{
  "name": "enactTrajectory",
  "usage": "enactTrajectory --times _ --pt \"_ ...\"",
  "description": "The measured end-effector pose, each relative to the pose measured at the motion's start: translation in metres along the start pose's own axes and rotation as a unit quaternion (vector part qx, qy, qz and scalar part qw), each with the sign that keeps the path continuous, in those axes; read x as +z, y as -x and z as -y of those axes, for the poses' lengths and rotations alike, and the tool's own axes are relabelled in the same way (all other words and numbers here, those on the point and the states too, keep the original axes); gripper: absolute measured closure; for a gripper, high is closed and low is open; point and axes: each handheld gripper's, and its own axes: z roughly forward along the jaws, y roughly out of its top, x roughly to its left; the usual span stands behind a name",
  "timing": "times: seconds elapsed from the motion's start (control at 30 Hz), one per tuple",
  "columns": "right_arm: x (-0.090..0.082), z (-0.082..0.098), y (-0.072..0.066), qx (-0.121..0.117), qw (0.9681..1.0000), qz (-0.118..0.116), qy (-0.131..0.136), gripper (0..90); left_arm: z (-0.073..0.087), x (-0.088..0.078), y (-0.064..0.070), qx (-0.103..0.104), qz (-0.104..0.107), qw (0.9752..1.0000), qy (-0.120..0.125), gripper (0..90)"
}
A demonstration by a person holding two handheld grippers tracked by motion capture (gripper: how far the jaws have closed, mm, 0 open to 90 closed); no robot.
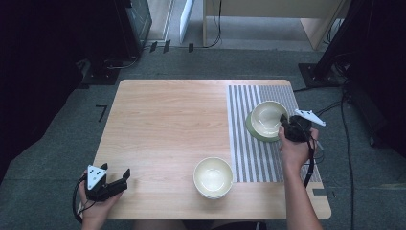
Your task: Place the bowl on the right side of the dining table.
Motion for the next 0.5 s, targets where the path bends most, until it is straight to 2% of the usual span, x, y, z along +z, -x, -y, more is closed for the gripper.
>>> enactTrajectory --times 0.37,0.5 --pt "0.019 -0.003 0.004 0.005 0.9995 0.014 -0.027 84.6 0.0 0.0 0.0 0.001 0.0 1.0 0.001 12.4" --pt "0.025 -0.004 0.005 0.017 0.9989 0.015 -0.04 84.6 0.0 0.0 0.0 0.001 0.0 1.0 0.001 12.4"
